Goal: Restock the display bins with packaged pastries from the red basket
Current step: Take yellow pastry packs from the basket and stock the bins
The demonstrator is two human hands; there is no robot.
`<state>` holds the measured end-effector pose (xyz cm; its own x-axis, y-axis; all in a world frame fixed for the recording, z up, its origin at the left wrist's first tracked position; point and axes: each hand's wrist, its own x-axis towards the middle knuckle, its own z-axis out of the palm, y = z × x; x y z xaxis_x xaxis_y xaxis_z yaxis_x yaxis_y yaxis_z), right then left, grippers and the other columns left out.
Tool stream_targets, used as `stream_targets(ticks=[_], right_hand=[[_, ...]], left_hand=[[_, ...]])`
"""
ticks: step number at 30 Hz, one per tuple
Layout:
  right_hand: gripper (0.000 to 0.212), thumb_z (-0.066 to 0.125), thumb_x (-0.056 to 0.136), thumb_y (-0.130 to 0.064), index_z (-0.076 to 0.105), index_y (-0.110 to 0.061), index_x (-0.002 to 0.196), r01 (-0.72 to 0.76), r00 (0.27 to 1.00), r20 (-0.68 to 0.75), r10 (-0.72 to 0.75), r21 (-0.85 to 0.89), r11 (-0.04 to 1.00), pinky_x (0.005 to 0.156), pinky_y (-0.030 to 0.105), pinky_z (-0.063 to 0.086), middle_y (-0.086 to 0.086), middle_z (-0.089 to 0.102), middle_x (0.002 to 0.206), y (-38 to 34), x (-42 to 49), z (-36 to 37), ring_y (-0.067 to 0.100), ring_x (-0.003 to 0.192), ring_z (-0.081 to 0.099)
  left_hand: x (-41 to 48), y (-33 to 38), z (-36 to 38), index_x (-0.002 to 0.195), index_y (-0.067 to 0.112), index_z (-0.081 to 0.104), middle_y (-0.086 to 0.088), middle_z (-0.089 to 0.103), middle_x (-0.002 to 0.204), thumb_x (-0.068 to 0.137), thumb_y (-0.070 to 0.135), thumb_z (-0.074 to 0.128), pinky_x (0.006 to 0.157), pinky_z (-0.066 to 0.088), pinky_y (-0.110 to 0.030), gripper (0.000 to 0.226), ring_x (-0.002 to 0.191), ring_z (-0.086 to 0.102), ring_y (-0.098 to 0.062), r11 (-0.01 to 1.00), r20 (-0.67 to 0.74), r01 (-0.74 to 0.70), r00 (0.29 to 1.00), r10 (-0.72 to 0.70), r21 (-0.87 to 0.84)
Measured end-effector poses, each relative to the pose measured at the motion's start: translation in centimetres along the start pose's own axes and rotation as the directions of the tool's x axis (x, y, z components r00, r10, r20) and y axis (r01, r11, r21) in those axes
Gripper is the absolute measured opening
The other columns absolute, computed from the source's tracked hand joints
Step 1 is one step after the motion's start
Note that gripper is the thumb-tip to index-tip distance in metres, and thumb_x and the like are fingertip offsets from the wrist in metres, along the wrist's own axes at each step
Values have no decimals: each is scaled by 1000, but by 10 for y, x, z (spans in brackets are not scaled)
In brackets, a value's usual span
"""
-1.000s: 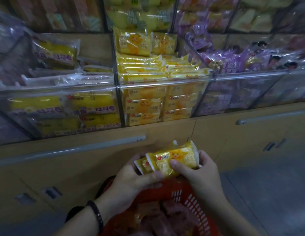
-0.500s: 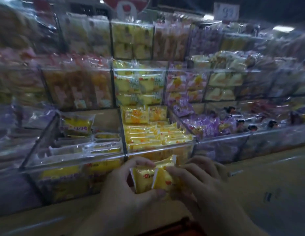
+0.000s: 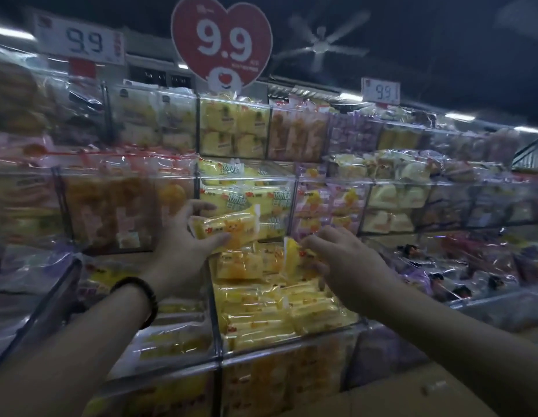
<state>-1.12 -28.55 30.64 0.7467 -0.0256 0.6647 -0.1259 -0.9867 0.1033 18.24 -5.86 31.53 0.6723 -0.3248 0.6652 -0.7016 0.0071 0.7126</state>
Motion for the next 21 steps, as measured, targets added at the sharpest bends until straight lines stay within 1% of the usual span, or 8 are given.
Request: stream_targets(ticks=[2,4,8,9,14,17,19,21], right_hand=[[43,57,102,-35,46,-39,144,13,1000,29,-12,-41,999,93,33,55,-10,51,142,1,21,17,13,128,48],[43,58,104,-34,47,-39,144,-1,998,63,2,-25,1000,93,35,56,-9,53,141,1,42,37,15,127,52],[44,61,103,-25,49,-36,143,-2,989,145,13,-73,997,91,44,59,-3,54,138,5,73,71,21,122,57],[45,62,101,-22,50,-36,142,9,985,172,10,-108,994,91,46,60,-1,55,137,6,79,77,23,122,57],[40,62,100,-14,57,-28,136,-33,969,238,72,-166,986,91,47,60,2,60,131,4,95,100,25,118,62],[35,62,101,-16,59,-26,134,-30,954,289,80,-173,984,89,45,62,0,64,125,0,99,109,24,112,66],[35,63,100,-17,60,-28,133,-52,939,328,100,-152,987,88,43,62,-1,65,119,2,103,109,22,106,67],[42,65,98,-18,55,-26,138,-128,904,399,150,-83,988,89,40,61,0,64,120,8,108,105,21,102,65]], left_hand=[[9,-24,6,121,38,55,4,68,115,82,34,88,81,63,-45,52,100,70,-19,1000,-107,14,994,-15,-10],[12,-43,11,121,37,54,1,69,109,86,36,84,80,62,-46,46,96,70,-19,1000,-183,14,983,-17,-16],[14,-50,11,118,33,56,9,73,96,94,31,75,65,59,-25,31,81,71,-1,995,-220,-75,974,59,-67],[13,-52,11,118,33,56,9,73,93,95,32,74,64,59,-26,29,79,71,-1,995,-211,-77,975,64,-56],[12,-60,15,112,44,52,12,72,91,95,43,72,71,64,-47,26,77,70,-3,1000,-159,4,987,-3,4],[13,-60,15,107,49,52,7,74,85,90,45,68,66,63,-57,24,75,74,-20,999,-134,32,991,-32,-1],[12,-61,15,106,50,52,4,74,83,88,43,67,63,62,-60,25,73,74,-26,999,-106,34,994,-34,-3],[11,-59,15,107,49,54,7,74,85,91,38,72,65,63,-60,26,76,75,-28,999,-85,41,995,-43,-21]])
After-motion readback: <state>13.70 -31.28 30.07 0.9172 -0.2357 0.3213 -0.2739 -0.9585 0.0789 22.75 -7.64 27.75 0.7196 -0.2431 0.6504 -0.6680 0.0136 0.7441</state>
